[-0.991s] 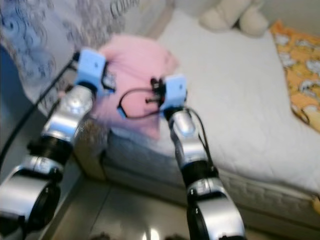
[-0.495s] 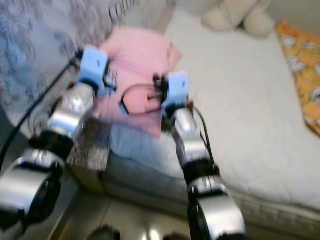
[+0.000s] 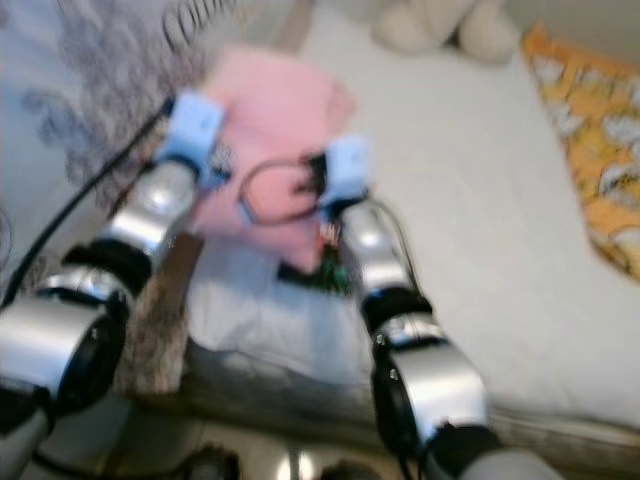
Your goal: Clean up the room
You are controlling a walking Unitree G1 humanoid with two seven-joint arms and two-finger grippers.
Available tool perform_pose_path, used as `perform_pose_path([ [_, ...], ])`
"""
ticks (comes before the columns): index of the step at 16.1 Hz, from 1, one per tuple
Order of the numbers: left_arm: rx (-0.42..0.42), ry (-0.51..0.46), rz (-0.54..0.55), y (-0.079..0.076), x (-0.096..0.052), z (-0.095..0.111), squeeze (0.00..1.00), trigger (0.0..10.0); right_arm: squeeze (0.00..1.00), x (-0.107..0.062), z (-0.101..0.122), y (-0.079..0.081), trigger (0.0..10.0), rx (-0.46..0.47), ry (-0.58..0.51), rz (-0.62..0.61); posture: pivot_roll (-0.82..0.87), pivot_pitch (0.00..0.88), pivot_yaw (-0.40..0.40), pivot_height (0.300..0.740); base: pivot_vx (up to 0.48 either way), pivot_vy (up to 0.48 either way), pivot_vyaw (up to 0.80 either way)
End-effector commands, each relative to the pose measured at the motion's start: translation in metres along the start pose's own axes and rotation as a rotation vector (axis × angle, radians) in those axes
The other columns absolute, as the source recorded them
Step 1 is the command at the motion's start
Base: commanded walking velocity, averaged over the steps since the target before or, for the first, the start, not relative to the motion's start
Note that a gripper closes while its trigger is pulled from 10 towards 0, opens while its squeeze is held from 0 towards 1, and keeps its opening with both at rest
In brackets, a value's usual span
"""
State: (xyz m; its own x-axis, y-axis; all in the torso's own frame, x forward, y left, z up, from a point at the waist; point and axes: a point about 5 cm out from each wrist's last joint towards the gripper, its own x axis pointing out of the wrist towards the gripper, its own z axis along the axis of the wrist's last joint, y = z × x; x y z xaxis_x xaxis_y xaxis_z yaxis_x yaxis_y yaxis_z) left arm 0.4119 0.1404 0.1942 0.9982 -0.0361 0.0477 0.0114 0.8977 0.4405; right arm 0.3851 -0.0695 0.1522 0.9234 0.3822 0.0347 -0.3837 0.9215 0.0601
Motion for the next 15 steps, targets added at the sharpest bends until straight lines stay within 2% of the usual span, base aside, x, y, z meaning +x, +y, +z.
perform_pose_path([
  [1,0.028,-0.009,0.069,0.009,0.0,-0.001,0.0,10.0,0.0,-0.009,-0.017,-0.016,10.0,0.015,0.075,-0.065,-0.02,0.21,-0.063,0.74,0.0,0.0,0.0],
  [3,0.039,0.025,0.084,0.01,-0.004,-0.013,0.0,10.0,0.0,-0.009,-0.026,-0.009,10.0,0.05,0.125,-0.061,-0.03,0.258,-0.074,0.74,0.0,0.0,0.0],
  [4,0.046,0.051,0.094,0.012,-0.006,-0.022,0.0,10.0,0.0,-0.008,-0.03,-0.003,10.0,0.04,0.149,-0.052,-0.03,0.271,-0.077,0.74,0.0,0.0,0.0],
  [6,0.078,0.054,0.119,0.02,-0.007,-0.026,0.0,10.0,0.0,-0.008,-0.036,0.006,10.0,0.033,0.178,-0.044,-0.04,0.316,-0.095,0.74,0.0,0.0,0.0],
  [8,0.1,0.032,0.172,0.032,-0.007,-0.023,0.0,10.0,0.0,-0.007,-0.038,0.013,10.0,0.046,0.187,-0.03,-0.03,0.327,-0.113,0.74,0.0,0.0,0.0],
  [10,0.163,-0.007,0.198,0.043,-0.005,-0.017,0.0,10.0,0.0,-0.005,-0.037,0.02,10.0,0.066,0.184,-0.015,-0.03,0.329,-0.121,0.74,0.0,0.0,0.0],
  [12,0.235,-0.098,0.234,0.06,0.0,0.006,0.0,10.0,0.0,-0.001,-0.032,0.026,10.0,0.116,0.163,-0.011,0.0,0.328,-0.128,0.74,0.0,0.0,0.0],
  [14,0.265,-0.122,0.226,0.06,0.001,0.011,0.0,10.0,0.0,-0.001,-0.032,0.023,10.0,0.135,0.173,-0.024,0.0,0.324,-0.131,0.74,0.0,0.0,0.0],
  [15,0.251,-0.093,0.213,0.057,0.001,0.007,0.0,10.0,0.0,-0.003,-0.035,0.02,10.0,0.152,0.202,-0.041,0.01,0.319,-0.132,0.74,0.0,0.0,0.0],
])
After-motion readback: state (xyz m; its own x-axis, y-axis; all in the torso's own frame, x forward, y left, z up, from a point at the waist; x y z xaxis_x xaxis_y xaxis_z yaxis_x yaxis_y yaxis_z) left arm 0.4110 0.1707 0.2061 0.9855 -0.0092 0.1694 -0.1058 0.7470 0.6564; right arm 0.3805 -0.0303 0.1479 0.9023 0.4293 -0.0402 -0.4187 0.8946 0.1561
